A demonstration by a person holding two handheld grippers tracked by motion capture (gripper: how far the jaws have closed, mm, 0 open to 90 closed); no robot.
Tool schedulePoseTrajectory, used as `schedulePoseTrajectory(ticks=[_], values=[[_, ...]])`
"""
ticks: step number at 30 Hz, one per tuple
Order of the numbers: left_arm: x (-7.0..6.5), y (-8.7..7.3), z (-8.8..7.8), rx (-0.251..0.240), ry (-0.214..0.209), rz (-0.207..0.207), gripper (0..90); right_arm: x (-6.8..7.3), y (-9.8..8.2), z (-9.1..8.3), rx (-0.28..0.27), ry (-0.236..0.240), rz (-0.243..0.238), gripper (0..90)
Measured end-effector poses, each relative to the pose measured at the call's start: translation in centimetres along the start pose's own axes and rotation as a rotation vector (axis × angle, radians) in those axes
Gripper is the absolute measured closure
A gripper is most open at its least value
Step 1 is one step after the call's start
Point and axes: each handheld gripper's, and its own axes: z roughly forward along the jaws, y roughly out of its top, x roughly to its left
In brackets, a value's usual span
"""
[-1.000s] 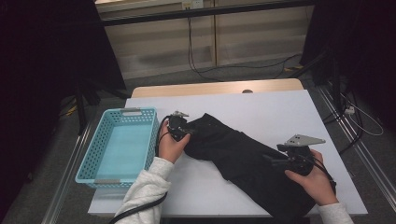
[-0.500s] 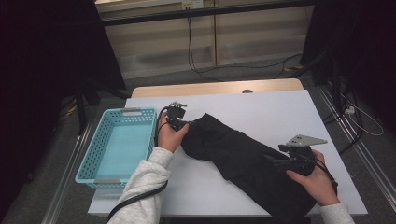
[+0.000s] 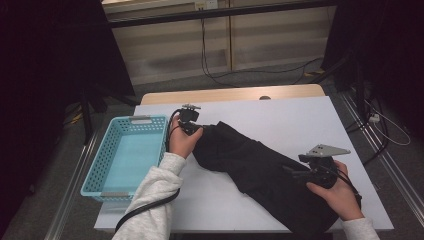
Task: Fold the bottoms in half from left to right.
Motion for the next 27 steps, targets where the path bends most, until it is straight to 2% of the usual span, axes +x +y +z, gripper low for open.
schedulePoseTrajectory(ticks=[7,9,11,13,16,17,18,19,21,24,27], values=[[0.3,1.4,0.3,-0.003,-0.005,0.015,90.0,0.1,0.0,0.1,-0.012,0.012,-0.016,21.9],[0.5,1.8,0.6,-0.008,0.003,0.008,90.0,0.1,0.1,0.0,-0.013,0.011,-0.015,21.7],[0.8,2.3,0.6,-0.002,0.013,0.019,90.0,0.1,0.1,0.0,-0.013,0.01,-0.015,21.5],[1.2,2.7,0.7,-0.016,0.012,0.004,90.0,0.1,0.1,0.0,-0.014,0.009,-0.014,21.6],[1.9,2.9,1.0,-0.028,0.036,0.01,88.0,0.1,0.0,0.0,-0.013,0.004,-0.011,21.5],[2.2,2.8,1.2,-0.039,0.045,0.008,77.7,0.1,0.0,0.0,-0.013,0.004,-0.011,21.5],[2.5,2.6,1.2,-0.05,0.078,0.016,62.3,0.1,0.0,0.0,-0.013,0.003,-0.011,21.5],[2.6,2.4,1.2,-0.047,0.083,0.019,55.3,0.0,0.0,-0.1,-0.013,0.001,-0.012,21.5],[2.8,1.9,1.1,-0.024,0.074,0.017,54.6,0.0,0.0,-0.2,-0.011,0.0,-0.015,21.5],[2.9,1.1,1.1,-0.004,0.084,0.015,41.8,-0.1,-0.1,-0.3,-0.009,-0.006,-0.013,21.6],[3.0,0.5,0.9,0.011,0.092,0.022,37.2,-0.1,-0.2,-0.4,-0.006,-0.012,-0.009,21.8]])
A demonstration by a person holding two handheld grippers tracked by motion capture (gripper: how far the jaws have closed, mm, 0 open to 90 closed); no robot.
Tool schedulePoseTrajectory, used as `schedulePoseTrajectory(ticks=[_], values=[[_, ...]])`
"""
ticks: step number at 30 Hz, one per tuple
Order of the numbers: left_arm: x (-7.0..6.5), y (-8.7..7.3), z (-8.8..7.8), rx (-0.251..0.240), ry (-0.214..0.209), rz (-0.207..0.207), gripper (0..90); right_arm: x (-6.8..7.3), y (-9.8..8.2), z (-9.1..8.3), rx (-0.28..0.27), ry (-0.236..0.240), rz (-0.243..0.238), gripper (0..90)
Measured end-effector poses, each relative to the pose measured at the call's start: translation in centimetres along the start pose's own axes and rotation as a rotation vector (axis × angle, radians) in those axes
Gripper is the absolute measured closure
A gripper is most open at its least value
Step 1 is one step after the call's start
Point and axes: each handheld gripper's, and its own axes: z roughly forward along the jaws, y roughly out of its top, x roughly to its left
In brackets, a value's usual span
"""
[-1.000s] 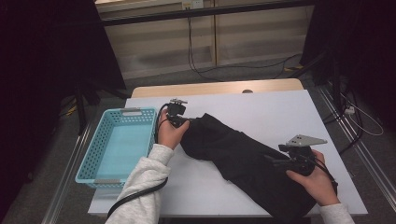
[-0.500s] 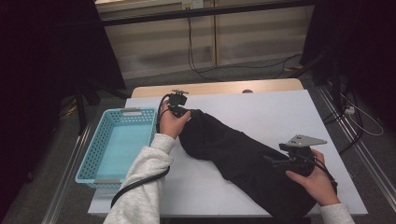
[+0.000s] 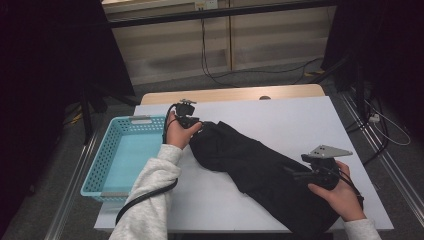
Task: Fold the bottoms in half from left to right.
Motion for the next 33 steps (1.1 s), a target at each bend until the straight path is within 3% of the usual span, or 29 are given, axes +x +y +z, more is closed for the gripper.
schedulePoseTrajectory(ticks=[6,13,16,19,22,25,29,33], values=[[0.1,-1.1,-0.8,0.018,-0.001,0.008,35.8,-0.1,-0.1,0.1,0.012,-0.014,-0.002,24.1],[0.1,-1.9,-1.2,0.032,-0.004,0.013,31.2,-0.7,-0.2,0.5,0.026,-0.063,0.013,33.5],[-0.1,-1.9,-1.4,0.043,0.0,0.046,31.1,-1.0,-0.4,0.9,0.04,-0.077,0.009,42.8],[-0.3,-1.8,-1.6,0.034,0.0,0.056,30.9,-1.0,-0.7,1.3,0.069,-0.077,-0.009,52.8],[-0.3,-1.9,-1.8,0.03,-0.014,0.052,30.4,-1.1,-0.9,1.6,0.091,-0.066,0.005,54.4],[-0.1,-2.1,-1.8,0.039,-0.019,0.054,30.3,-1.1,-1.5,2.0,0.124,-0.07,0.014,63.2],[0.0,-2.3,-1.8,0.046,-0.013,0.058,30.3,-1.3,-1.4,1.6,0.137,-0.078,0.013,86.3],[0.0,-2.3,-2.0,0.042,-0.014,0.063,31.0,-1.9,-1.6,1.1,0.146,-0.055,0.017,88.1]])
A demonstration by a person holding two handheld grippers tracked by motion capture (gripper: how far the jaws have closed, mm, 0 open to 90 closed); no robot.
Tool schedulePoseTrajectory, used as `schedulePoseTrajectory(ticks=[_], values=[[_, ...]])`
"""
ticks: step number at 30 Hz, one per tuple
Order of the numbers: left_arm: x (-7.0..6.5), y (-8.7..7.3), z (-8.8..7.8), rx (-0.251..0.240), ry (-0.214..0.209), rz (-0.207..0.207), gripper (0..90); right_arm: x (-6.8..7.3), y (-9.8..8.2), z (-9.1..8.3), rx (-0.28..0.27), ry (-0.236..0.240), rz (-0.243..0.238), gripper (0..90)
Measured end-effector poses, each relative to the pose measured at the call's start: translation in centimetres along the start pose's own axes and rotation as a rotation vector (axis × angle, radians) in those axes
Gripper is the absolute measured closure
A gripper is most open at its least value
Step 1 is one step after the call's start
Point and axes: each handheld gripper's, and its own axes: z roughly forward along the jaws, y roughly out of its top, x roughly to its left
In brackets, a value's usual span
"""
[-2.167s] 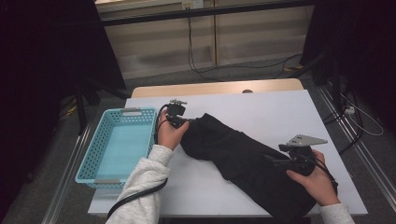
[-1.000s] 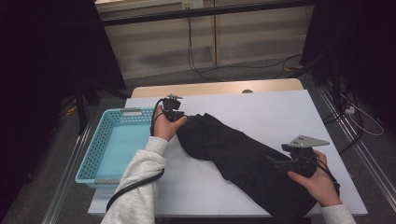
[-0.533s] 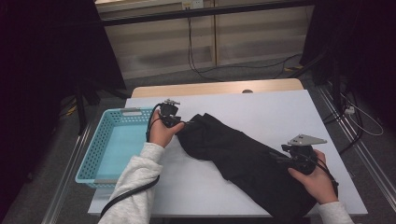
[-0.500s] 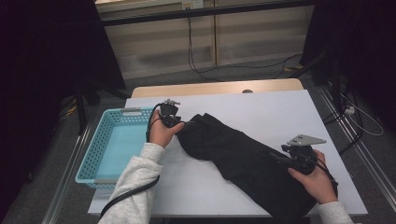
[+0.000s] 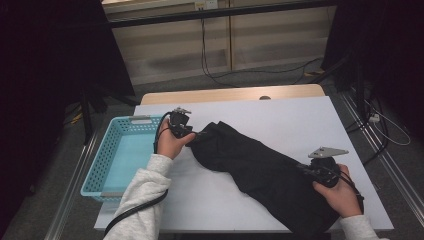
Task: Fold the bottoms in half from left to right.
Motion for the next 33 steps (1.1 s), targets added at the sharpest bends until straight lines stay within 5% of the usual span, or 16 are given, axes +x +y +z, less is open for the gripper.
schedulePoseTrajectory(ticks=[8,23,29,33], values=[[0.1,-0.7,0.1,0.03,0.011,0.031,37.4,-1.2,-0.6,-1.0,0.022,-0.018,0.023,89.0],[0.7,-1.4,2.2,0.125,0.063,0.06,61.4,-1.2,-0.7,-1.0,0.008,-0.003,0.028,88.5],[1.1,-1.2,2.0,0.132,0.061,0.01,84.1,-1.3,-0.8,-1.0,0.004,-0.001,0.024,88.5],[1.5,-0.7,1.4,0.111,0.059,-0.024,87.2,-1.3,-0.7,-1.0,0.005,0.0,0.024,88.5]])
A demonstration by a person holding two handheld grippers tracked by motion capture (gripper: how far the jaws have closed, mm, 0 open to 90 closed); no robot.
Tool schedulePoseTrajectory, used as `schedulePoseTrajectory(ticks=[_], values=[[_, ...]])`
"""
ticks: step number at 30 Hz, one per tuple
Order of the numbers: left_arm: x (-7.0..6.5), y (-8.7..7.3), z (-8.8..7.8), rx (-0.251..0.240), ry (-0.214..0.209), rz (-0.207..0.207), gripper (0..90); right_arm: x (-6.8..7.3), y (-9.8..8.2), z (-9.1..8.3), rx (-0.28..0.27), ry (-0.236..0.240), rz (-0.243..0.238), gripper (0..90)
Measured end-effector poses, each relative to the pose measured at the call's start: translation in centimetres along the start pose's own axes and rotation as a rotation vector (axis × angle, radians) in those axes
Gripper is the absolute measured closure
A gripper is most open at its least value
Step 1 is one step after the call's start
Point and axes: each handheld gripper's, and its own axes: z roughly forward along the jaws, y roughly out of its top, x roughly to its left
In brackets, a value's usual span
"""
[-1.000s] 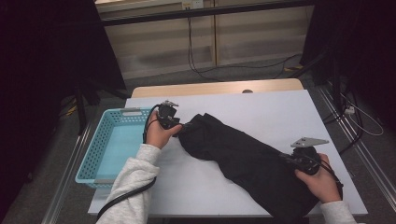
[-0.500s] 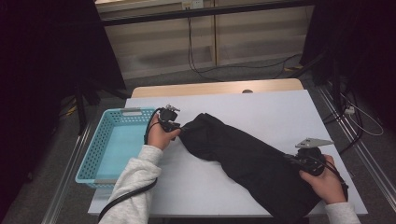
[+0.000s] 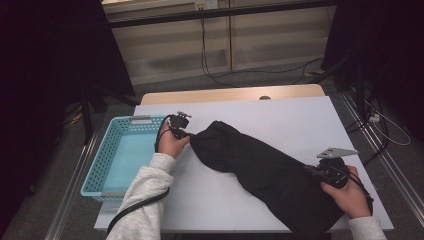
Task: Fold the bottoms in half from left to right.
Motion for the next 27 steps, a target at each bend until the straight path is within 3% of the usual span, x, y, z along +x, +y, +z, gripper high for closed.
schedulePoseTrajectory(ticks=[9,12,17,20,24,27], values=[[1.2,0.8,-1.1,-0.063,0.018,-0.053,85.5,0.0,0.1,-0.1,-0.006,-0.001,-0.013,88.6],[1.2,0.9,-1.3,-0.059,0.002,-0.061,85.1,-0.1,0.1,-0.3,-0.012,0.0,-0.012,88.6],[0.2,1.0,-1.4,-0.072,-0.009,-0.044,66.1,0.0,0.4,-0.7,-0.024,0.003,-0.012,88.1],[-0.4,1.1,-1.4,-0.089,-0.004,-0.045,48.1,-0.1,0.3,-0.7,-0.025,-0.008,-0.001,85.3],[-1.1,0.9,-1.6,-0.107,-0.03,-0.048,40.9,-0.2,0.3,-1.4,-0.028,-0.015,-0.003,74.5],[-1.6,0.8,-1.6,-0.105,-0.031,-0.036,31.5,-0.5,-0.3,-2.6,-0.032,-0.023,0.012,72.9]])
